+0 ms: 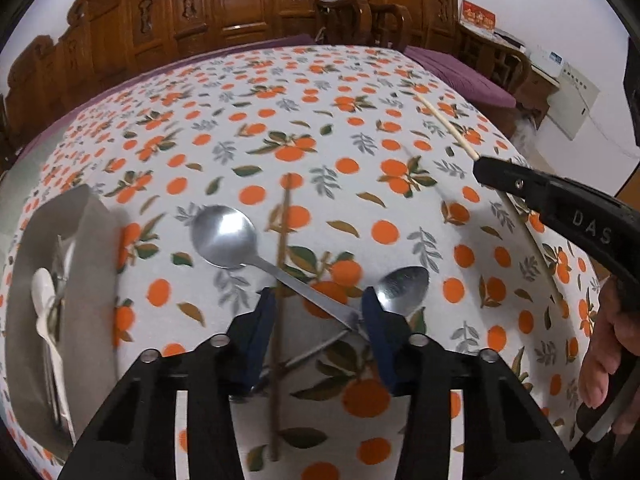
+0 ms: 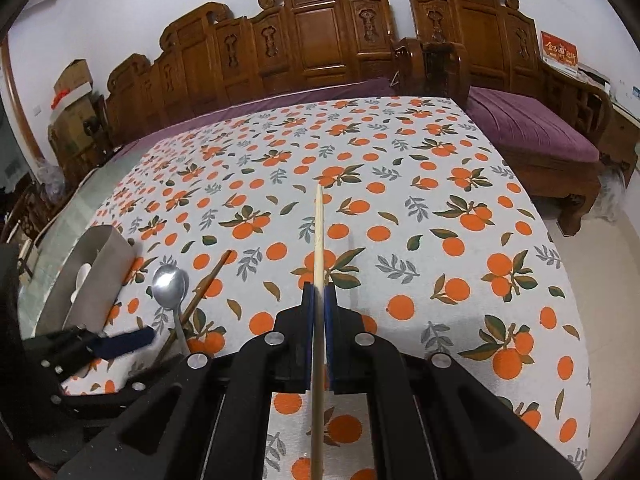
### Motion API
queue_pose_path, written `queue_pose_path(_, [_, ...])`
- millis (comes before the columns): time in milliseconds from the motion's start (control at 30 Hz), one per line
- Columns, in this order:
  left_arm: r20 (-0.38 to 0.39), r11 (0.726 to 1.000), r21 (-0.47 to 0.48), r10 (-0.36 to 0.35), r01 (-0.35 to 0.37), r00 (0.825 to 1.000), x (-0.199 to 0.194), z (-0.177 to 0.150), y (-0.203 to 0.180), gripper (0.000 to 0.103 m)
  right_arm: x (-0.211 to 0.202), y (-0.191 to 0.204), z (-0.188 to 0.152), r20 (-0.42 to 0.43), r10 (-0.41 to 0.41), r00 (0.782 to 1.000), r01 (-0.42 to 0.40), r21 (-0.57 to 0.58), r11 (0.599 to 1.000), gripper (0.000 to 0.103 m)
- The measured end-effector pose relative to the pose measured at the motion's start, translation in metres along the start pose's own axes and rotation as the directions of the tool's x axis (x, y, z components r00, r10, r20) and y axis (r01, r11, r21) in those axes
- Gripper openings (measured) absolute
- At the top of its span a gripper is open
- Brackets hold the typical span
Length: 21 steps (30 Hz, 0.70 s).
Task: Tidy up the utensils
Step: 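Grasp a metal spoon with the left tool while the right tool holds the chopstick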
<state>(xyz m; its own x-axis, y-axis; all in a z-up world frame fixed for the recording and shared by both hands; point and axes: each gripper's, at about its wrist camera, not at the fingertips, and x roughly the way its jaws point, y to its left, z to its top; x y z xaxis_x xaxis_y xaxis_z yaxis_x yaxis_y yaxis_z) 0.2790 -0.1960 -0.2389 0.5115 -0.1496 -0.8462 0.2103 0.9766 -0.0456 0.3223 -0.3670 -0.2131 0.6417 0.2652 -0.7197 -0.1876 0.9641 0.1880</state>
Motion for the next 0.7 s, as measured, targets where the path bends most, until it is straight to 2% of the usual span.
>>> queue_pose_path(100, [-0.020, 1.000, -0.017, -0.002, 0.002, 1.000, 0.008, 0.002, -0.002, 0.040, 0.000, -0.002, 0.000, 0.000, 0.001, 1.000, -0.001, 0.008, 1.000, 0.006])
queue_pose_path(200, [-0.058, 0.998, -0.051, 0.025, -0.028, 0.998, 0.020, 0.005, 0.001, 0.040, 0.000, -0.003, 0.000, -0.001, -0.001, 1.000, 0.001, 0.016, 1.000, 0.006])
queue_pose_path(333, [-0.063, 0.996, -0.064, 0.058, -0.062, 0.996, 0.025, 0.010, 0.003, 0.039, -0.002, -0.003, 0.001, 0.004, 0.003, 1.000, -0.003, 0.020, 1.000, 0.006])
queue_pose_path(367, [-0.066, 0.996, -0.063, 0.065, -0.070, 0.996, 0.026, 0.011, 0.003, 0.037, -0.002, -0.003, 0.000, 0.005, 0.003, 1.000, -0.003, 0.018, 1.000, 0.006])
queue_pose_path(433, [-0.066, 0.994, -0.053, 0.094, -0.098, 0.993, 0.026, 0.011, 0.003, 0.028, -0.002, -0.002, 0.000, 0.005, 0.005, 1.000, -0.005, 0.016, 1.000, 0.006])
queue_pose_path(500, [-0.066, 0.993, -0.055, 0.098, -0.102, 0.993, 0.025, 0.009, 0.007, 0.015, -0.002, -0.002, 0.000, 0.004, 0.005, 1.000, -0.005, 0.016, 1.000, 0.006])
queue_pose_path(533, [-0.069, 0.993, -0.059, 0.097, -0.101, 0.993, 0.025, 0.009, 0.010, 0.011, -0.002, -0.002, 0.000, 0.004, 0.005, 1.000, -0.005, 0.016, 1.000, 0.006])
queue_pose_path(700, [-0.076, 0.994, -0.071, 0.075, -0.080, 0.994, 0.018, 0.004, 0.021, 0.006, -0.001, 0.003, 0.000, 0.000, 0.007, 1.000, -0.007, 0.002, 1.000, 0.006])
